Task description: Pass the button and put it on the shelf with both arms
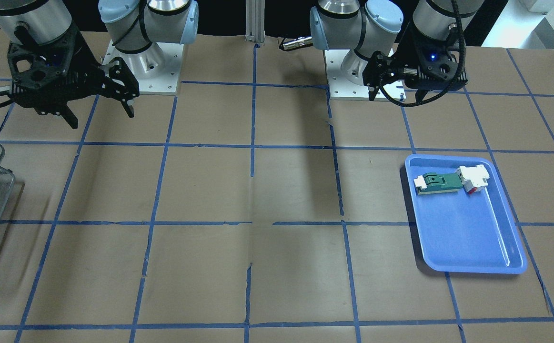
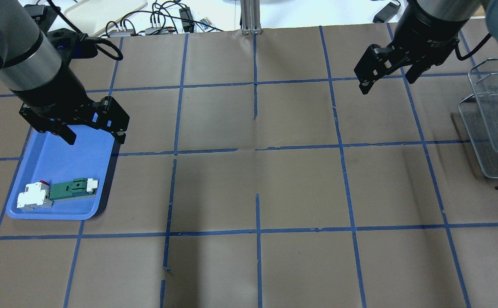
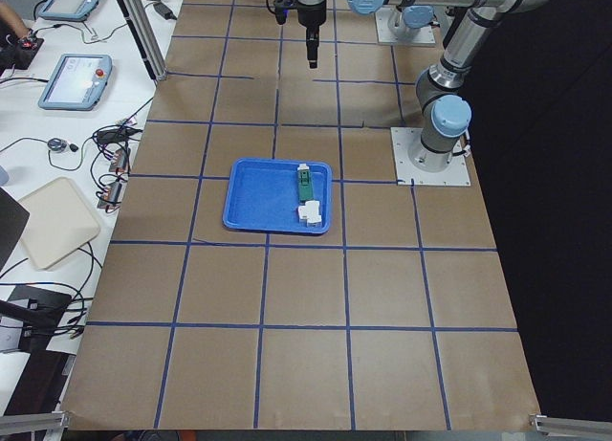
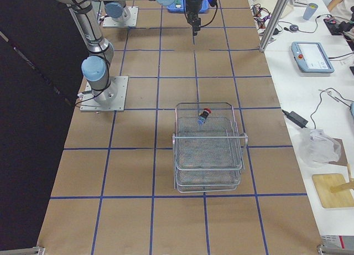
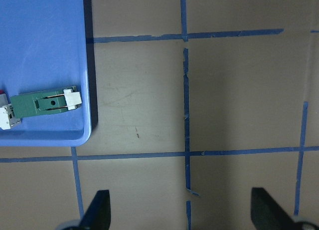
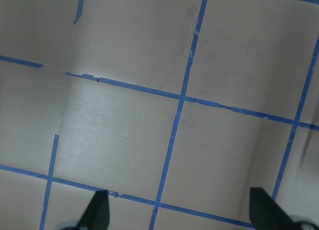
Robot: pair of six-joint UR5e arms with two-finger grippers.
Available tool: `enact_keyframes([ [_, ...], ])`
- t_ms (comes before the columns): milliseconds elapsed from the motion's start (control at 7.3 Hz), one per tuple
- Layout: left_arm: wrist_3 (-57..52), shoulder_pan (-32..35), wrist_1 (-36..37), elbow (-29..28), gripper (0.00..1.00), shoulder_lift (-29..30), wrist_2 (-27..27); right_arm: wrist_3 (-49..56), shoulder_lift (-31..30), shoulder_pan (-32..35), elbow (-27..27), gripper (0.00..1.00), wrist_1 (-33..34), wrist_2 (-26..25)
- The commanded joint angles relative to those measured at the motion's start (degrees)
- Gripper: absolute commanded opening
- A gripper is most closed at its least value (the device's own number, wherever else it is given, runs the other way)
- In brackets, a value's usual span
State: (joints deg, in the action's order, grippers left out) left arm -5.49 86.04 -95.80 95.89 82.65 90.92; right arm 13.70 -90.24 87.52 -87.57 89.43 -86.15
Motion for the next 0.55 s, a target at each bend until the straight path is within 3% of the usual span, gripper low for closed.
enact_keyframes([
  [0, 0.0, -0.2, 0.1, -0.2, 1.00, 0.1, -0.3, -5.9, 0.4, 0.1, -0.1, 1.00, 0.5, -3.1],
  [137, 0.0, -0.2, 0.1, -0.3, 1.00, 0.1, -1.0, -6.6, 0.5, 0.2, 0.0, 1.00, 0.7, -7.9],
  [411, -0.2, -0.3, 0.1, -0.4, 1.00, 0.1, -1.1, -10.1, 0.7, 0.5, 0.4, 1.00, 0.7, -6.1],
])
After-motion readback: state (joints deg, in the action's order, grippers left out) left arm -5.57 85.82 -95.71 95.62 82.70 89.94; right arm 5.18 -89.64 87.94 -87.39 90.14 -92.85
